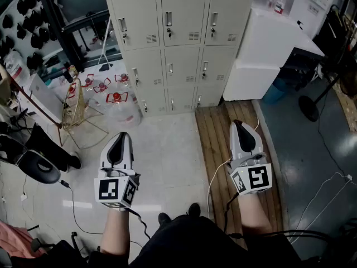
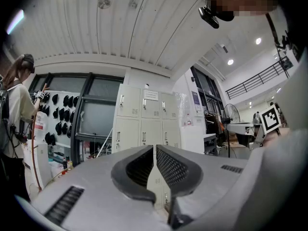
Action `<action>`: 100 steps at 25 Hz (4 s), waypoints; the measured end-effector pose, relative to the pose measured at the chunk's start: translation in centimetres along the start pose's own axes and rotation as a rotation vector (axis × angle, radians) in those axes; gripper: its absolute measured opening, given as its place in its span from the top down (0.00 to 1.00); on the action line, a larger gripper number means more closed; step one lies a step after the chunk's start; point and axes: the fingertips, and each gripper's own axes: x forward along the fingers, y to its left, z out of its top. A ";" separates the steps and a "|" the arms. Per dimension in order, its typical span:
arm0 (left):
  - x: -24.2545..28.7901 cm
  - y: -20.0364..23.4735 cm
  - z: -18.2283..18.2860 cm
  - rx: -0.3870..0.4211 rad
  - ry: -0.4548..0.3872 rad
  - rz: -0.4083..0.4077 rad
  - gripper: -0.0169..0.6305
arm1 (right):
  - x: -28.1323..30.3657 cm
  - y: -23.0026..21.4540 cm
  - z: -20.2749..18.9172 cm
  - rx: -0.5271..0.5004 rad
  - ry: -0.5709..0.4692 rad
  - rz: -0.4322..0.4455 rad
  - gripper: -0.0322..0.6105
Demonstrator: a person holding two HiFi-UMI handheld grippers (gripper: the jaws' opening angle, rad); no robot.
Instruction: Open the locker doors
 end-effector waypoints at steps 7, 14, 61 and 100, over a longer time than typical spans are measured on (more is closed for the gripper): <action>1.2 -1.0 -0.4 0.011 0.018 -0.012 0.95 | 0.4 -0.6 -0.7 0.007 0.002 0.002 0.95; 3.1 -4.0 -0.8 0.041 0.014 -0.008 0.95 | -0.4 -4.4 -1.6 0.045 -0.045 0.010 0.95; 40.3 10.3 -7.9 -0.035 0.055 -0.159 0.66 | 36.0 -17.9 -12.6 0.088 0.043 -0.230 0.66; 54.1 15.3 -12.8 -0.004 0.184 -0.032 0.66 | 67.1 -33.2 -23.7 0.082 0.264 -0.103 0.63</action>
